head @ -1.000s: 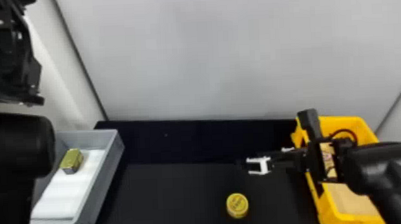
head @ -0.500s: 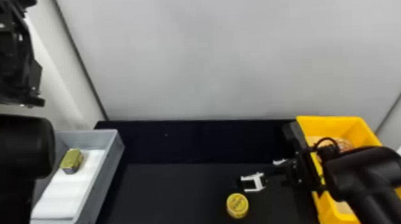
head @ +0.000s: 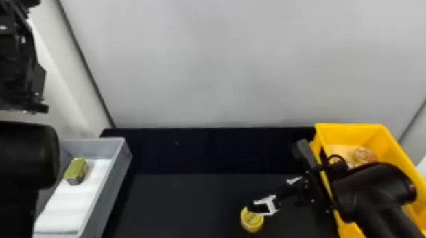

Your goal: Pick up the round yellow can and place it in the yellow rectangular box

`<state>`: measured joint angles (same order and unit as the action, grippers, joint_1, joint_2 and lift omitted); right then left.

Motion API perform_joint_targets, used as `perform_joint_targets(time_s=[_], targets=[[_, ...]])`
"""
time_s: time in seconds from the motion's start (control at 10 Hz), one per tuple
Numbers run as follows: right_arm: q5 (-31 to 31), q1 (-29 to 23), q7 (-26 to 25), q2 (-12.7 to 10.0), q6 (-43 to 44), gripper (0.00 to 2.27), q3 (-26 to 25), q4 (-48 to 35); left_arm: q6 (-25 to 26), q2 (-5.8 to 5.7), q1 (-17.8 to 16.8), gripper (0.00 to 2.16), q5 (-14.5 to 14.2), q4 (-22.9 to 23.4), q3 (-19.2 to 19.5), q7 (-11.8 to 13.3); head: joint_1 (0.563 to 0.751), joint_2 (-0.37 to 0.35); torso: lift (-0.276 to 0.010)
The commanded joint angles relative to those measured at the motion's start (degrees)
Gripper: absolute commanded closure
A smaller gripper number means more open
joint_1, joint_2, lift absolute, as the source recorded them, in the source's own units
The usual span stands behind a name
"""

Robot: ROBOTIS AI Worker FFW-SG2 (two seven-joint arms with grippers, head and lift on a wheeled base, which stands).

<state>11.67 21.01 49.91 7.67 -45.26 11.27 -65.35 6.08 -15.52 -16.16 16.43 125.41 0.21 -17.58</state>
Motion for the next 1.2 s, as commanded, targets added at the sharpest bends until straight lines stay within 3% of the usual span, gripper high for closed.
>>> perform_joint_targets(time_s=[0.0,0.5,1.1], targets=[[1.1,0.3,-0.5,-0.6,2.2,0.12,-0.2,2.9,-0.1,-0.13,0.2,0.12,0.0,-0.2,-0.1,0.0,0.663,0.054,-0.010],[2.7,0.3,-0.9,-1.5,4.4,0.13,0.4,9.0,-0.4,-0.31,0.2,0.12,0.0,-0.2,-0.1,0.0,0.663,0.054,-0.010],[3.5,-1.1,-0.4,-1.1,3.6,0.13,-0.2,9.2,-0.4,-0.31,0.2,0.13,0.0,-0.1,-0.1,0.0,0.663,0.054,-0.010]])
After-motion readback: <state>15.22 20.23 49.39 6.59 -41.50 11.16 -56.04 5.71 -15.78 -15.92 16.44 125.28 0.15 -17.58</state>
